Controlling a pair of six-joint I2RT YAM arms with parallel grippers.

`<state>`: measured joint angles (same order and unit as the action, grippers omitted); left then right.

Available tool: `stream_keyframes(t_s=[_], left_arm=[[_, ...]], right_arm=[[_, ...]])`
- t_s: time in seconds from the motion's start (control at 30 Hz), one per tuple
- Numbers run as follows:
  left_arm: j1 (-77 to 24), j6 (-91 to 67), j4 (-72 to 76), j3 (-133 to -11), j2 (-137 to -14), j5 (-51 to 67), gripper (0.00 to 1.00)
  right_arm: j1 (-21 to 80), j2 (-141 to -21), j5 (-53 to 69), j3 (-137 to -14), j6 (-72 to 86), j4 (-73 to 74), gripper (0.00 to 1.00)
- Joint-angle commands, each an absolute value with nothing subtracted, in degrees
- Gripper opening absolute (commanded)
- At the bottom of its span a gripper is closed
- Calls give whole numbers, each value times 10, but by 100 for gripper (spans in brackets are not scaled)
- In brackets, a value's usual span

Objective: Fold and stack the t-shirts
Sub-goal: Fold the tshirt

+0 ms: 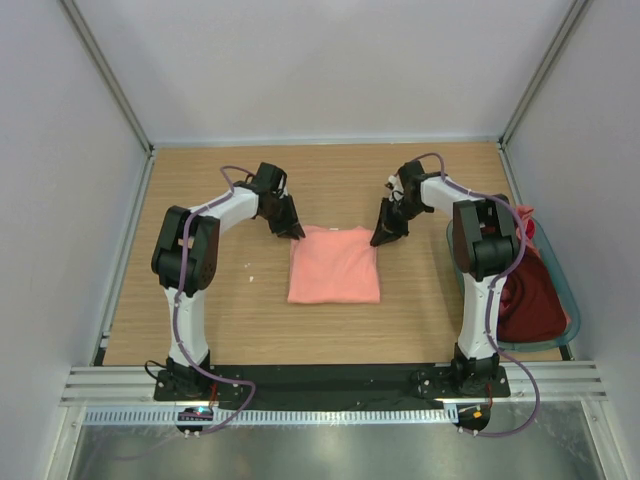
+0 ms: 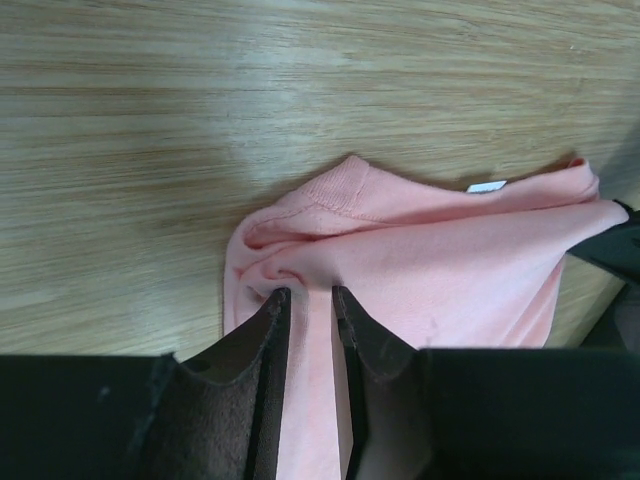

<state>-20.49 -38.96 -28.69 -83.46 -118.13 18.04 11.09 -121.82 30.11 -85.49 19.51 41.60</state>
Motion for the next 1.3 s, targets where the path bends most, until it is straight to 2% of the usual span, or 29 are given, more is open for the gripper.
stream_keyframes(t_s=[0.0,0.2,0.3,0.33,0.43,0.6,0.7,0.9,1.13,1.27], left_arm=[[-197,-373,-310,-836,-1175,144,25],[-197,-352,-326,-821,-1152,135,25],[-197,-345,-338,-824,-1123,138,30],[-197,-343,-344,-825,-1114,141,35],[-197,-332,-363,-837,-1080,147,42],[-198,-340,-370,-841,-1040,158,43],[-198,-367,-328,-822,-1041,201,41],[-198,-410,-232,-767,-1089,257,28],[-192,-353,-288,-812,-1179,180,22],[-192,-297,-340,-844,-1182,134,20]], right_arm=[[96,-1219,200,-892,156,441,17],[95,-1198,157,-934,145,477,17],[96,-1177,184,-943,151,488,17],[99,-1168,207,-938,157,483,17],[110,-1134,243,-922,181,475,18],[155,-1101,357,-875,228,432,21],[169,-1091,400,-826,267,381,22],[166,-1097,452,-724,280,314,22],[118,-1100,462,-601,259,257,21],[100,-1075,437,-608,233,302,21]])
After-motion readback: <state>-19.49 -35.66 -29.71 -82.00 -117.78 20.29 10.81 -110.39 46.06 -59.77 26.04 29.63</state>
